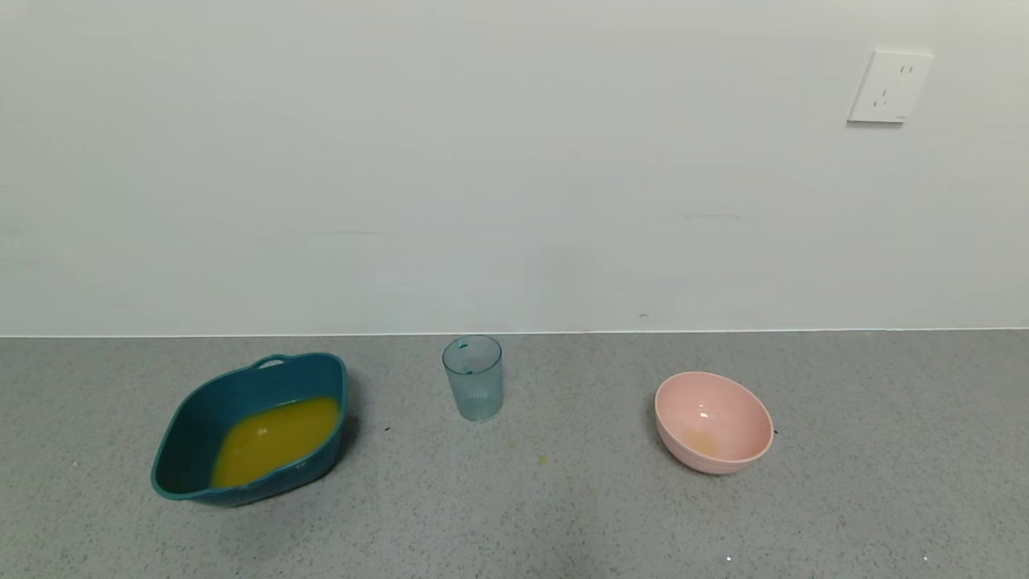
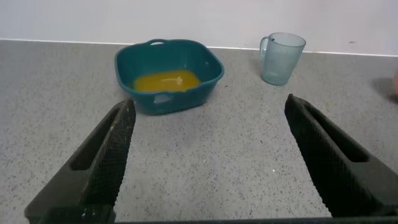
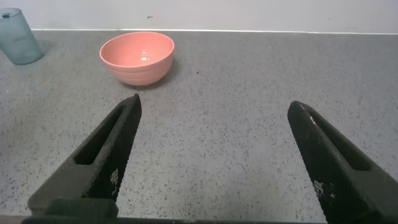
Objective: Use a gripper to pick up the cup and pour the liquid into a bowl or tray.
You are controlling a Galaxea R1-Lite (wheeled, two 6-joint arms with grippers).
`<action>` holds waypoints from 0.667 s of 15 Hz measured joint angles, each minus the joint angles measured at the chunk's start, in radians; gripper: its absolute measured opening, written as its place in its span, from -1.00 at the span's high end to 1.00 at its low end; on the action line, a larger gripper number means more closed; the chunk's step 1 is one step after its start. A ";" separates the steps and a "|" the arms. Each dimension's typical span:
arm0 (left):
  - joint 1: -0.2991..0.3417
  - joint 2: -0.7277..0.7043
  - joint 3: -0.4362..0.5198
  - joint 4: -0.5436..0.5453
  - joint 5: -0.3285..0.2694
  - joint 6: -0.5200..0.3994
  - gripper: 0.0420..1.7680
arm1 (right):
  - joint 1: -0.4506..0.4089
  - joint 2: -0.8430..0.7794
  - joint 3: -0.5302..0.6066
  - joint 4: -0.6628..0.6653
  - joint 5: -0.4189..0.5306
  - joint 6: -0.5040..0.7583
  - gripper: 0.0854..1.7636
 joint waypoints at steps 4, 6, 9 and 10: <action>0.000 0.000 0.013 -0.005 0.003 0.059 -0.94 | 0.000 0.000 0.000 0.000 0.000 0.000 -0.94; 0.000 0.000 0.014 -0.004 -0.009 0.120 -0.94 | 0.000 0.000 0.000 0.000 0.000 0.000 -0.94; 0.000 0.000 0.034 -0.003 -0.061 0.155 -0.94 | 0.000 0.000 0.000 0.001 0.000 0.000 -0.94; 0.000 0.000 0.044 -0.005 -0.063 0.147 -0.94 | 0.000 0.000 0.000 0.001 0.000 0.000 -0.94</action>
